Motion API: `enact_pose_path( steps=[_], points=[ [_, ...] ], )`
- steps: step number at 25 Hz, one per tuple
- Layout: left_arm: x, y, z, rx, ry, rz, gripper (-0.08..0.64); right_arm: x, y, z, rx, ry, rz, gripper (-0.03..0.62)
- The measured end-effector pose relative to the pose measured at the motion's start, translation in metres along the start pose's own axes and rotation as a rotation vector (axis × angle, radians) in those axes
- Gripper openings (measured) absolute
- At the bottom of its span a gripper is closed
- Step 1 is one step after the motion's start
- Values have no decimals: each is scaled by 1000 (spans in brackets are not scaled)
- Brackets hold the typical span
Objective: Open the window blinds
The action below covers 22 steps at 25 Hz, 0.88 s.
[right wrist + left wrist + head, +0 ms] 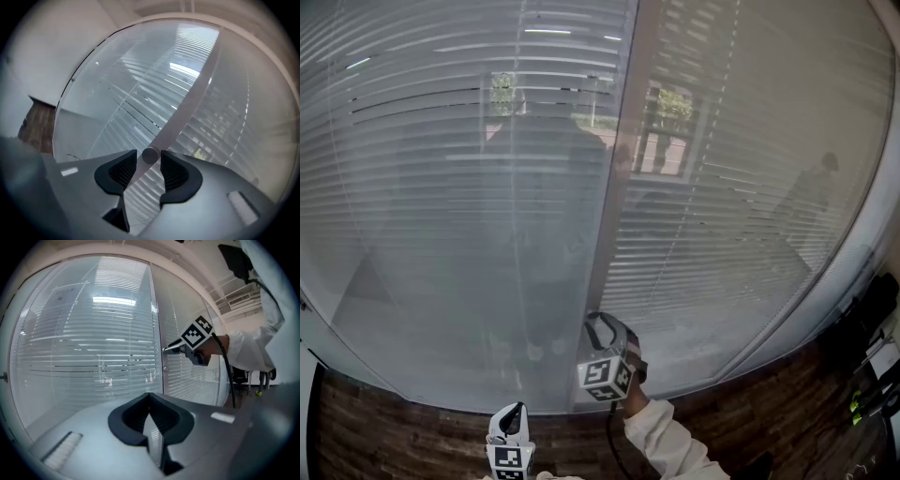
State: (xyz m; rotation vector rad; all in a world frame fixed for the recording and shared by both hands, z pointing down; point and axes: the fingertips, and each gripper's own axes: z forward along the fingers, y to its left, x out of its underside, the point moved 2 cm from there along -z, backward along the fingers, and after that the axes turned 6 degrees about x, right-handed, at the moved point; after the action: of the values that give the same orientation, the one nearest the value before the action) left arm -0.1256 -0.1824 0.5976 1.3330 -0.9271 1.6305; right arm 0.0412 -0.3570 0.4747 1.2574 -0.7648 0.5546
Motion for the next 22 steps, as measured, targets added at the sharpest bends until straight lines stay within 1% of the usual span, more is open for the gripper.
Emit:
enact_pose_path(
  steps=[3, 5, 7, 8, 11, 14, 17, 20, 22],
  points=[
    [-5, 0, 0, -2, -9, 0, 0, -4, 0, 1, 72, -22, -258, 156],
    [-3, -1, 0, 5, -5, -6, 0, -5, 2, 3, 102, -28, -415, 146],
    [1, -1, 0, 10, -2, -12, 0, -3, 6, 6, 103, -19, -539, 138],
    [1, 0, 0, 5, 3, -10, 0, -2, 8, 7, 94, -11, -583, 138],
    [1, 2, 0, 1, 1, 0, 0, 5, 11, 12, 71, 12, -668, 143],
    [2, 4, 0, -5, -1, -1, 0, 10, 10, 18, 89, 20, -730, 147],
    [1, 4, 0, -4, 8, -10, 0, 6, 10, 19, 105, 9, -786, 141],
    [-2, 8, 0, -25, 14, -3, 0, 4, 12, 20, 108, -3, -811, 132],
    [0, 7, 1, -16, 6, -6, 0, 4, 12, 20, 115, -2, -808, 130]
  ],
)
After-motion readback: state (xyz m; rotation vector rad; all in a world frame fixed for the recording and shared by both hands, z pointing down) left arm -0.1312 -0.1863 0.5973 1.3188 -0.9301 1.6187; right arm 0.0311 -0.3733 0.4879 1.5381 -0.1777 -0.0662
